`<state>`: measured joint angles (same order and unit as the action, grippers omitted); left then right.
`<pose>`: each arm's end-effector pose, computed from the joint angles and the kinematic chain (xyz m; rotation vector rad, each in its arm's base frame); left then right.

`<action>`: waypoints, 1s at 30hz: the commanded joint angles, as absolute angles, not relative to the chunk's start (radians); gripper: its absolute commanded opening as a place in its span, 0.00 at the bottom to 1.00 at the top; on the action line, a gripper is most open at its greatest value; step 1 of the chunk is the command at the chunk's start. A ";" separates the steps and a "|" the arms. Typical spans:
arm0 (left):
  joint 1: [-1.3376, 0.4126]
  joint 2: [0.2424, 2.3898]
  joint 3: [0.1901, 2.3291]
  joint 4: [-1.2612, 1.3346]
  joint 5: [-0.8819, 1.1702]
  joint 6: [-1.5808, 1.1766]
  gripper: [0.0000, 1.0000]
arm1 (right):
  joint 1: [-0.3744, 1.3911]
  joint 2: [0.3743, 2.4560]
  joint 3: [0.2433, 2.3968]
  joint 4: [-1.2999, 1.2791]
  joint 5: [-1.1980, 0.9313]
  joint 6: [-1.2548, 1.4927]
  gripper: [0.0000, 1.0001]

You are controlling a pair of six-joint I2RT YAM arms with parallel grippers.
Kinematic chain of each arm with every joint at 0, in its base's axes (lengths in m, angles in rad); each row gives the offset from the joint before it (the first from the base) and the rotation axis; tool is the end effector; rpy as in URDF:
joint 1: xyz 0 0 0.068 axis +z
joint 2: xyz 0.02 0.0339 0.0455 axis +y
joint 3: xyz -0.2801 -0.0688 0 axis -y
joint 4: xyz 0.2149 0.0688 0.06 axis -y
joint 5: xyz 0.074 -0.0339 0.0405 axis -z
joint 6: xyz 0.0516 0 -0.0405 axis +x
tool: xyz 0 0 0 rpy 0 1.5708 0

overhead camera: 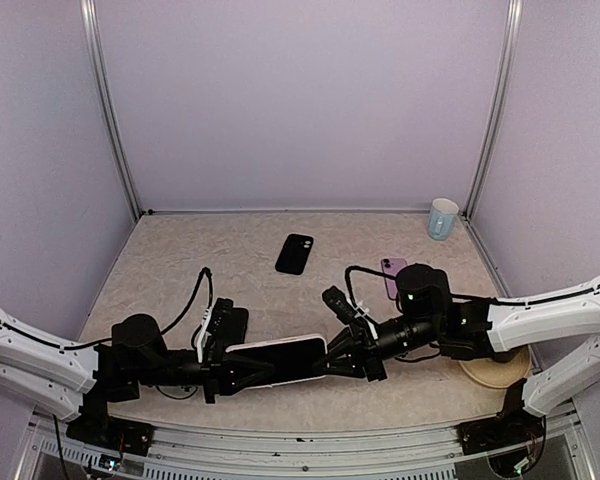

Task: Put the phone into the phone case
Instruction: Press the phone case onto the phone.

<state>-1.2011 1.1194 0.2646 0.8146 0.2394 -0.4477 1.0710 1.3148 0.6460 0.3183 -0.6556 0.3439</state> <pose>0.0638 -0.1985 0.2378 0.8594 1.6045 -1.4228 0.0983 0.2457 0.2588 -1.2265 1.8045 1.5131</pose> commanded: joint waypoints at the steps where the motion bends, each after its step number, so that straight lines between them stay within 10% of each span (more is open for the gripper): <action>1: -1.201 1.115 0.275 0.902 0.226 -0.447 0.06 | 1.073 1.330 0.695 0.285 -0.610 0.333 0.00; 7: -1.201 1.118 0.275 0.897 0.224 -0.446 0.02 | 1.072 1.288 0.702 0.224 -0.540 0.283 0.00; 15: -1.198 1.121 0.276 0.894 0.231 -0.446 0.00 | 1.074 1.151 0.701 0.061 -0.409 0.098 0.96; 30: -1.182 1.164 0.320 0.842 0.273 -0.487 0.00 | 1.240 1.082 0.697 -0.038 0.003 -0.274 1.00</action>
<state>-1.1931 1.1564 0.2653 0.8143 0.2481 -0.4686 1.1503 1.0645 0.6888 -0.0044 -0.1745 -0.1051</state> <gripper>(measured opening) 0.120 0.996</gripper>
